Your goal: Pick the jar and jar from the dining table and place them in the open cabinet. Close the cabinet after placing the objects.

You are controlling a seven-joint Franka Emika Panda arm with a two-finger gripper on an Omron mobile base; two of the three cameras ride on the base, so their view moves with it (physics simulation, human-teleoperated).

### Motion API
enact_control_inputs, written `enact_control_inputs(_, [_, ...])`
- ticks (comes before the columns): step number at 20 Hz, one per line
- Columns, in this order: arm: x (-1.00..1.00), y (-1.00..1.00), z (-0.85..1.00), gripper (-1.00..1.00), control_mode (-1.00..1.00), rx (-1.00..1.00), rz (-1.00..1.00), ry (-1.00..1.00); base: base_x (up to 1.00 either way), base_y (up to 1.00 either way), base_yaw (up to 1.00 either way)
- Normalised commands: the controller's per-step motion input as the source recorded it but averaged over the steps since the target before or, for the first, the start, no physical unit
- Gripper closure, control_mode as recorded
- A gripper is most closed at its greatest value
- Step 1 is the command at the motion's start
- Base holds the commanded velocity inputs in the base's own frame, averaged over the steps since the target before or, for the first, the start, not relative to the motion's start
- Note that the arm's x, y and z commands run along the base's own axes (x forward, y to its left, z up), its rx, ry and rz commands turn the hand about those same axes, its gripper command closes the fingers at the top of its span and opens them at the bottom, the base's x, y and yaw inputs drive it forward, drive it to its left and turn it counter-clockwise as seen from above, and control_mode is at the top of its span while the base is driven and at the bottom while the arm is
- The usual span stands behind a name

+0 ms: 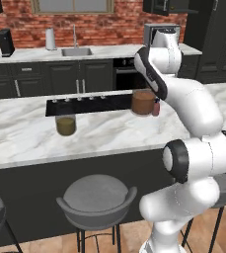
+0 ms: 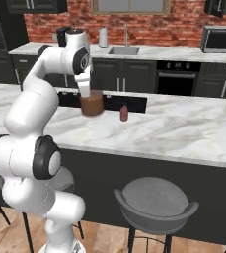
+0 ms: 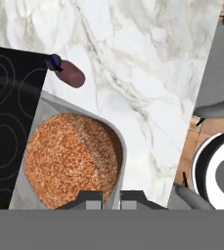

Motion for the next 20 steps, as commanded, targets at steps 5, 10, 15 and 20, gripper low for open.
enact_control_inputs(5, [-0.70,-0.42,0.03,1.00,-1.00,0.08,-0.06,-0.12,0.00,0.00,0.00])
enact_control_inputs(10, [-0.81,-0.19,0.12,1.00,-1.00,0.03,-0.09,-0.07,0.00,0.00,0.00])
enact_control_inputs(15, [-0.81,-0.10,0.15,1.00,-1.00,0.00,-0.09,-0.05,0.00,0.00,0.00])
enact_control_inputs(20, [-0.57,0.00,0.16,1.00,-1.00,0.00,-0.05,-0.07,0.00,0.00,0.00])
